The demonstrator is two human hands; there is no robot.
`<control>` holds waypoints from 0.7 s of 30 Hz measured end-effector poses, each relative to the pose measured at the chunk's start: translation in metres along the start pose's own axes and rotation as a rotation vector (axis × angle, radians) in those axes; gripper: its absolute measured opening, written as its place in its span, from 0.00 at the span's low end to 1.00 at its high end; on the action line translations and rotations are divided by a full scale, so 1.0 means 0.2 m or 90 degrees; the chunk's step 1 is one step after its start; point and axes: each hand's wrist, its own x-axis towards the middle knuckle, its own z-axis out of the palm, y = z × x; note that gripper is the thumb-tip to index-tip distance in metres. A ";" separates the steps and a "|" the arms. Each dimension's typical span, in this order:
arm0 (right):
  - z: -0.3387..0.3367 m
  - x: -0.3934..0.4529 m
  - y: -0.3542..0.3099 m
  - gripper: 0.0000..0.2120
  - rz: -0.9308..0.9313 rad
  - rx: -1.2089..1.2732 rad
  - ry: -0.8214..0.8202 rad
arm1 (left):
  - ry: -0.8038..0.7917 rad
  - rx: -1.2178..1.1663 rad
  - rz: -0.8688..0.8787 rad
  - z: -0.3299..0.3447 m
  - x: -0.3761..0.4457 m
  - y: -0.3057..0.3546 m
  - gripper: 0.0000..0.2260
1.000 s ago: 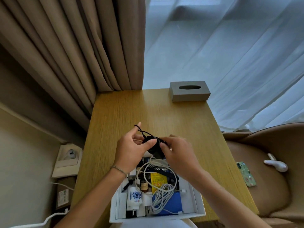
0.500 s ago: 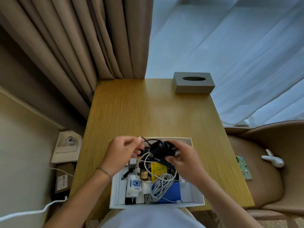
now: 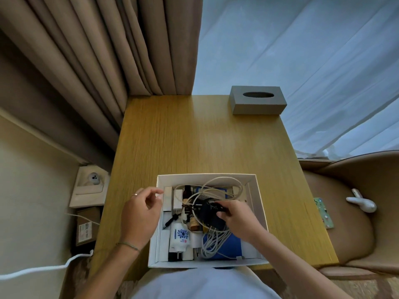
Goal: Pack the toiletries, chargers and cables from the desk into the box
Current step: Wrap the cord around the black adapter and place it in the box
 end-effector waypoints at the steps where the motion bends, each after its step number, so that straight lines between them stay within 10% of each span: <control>1: 0.02 0.00 0.00 0.13 -0.013 -0.062 0.031 | 0.005 0.004 -0.002 0.00 0.00 -0.01 0.10; 7: -0.05 -0.03 0.01 0.11 -0.094 -0.279 0.156 | -0.025 -0.116 -0.126 0.00 -0.03 -0.05 0.19; 13: -0.25 -0.19 0.15 0.22 -0.064 -0.170 0.335 | -0.087 0.107 -0.099 -0.04 -0.06 -0.10 0.05; 21: -0.23 -0.24 0.30 0.23 0.127 -0.213 0.175 | -0.173 0.354 -0.077 -0.01 -0.08 -0.08 0.22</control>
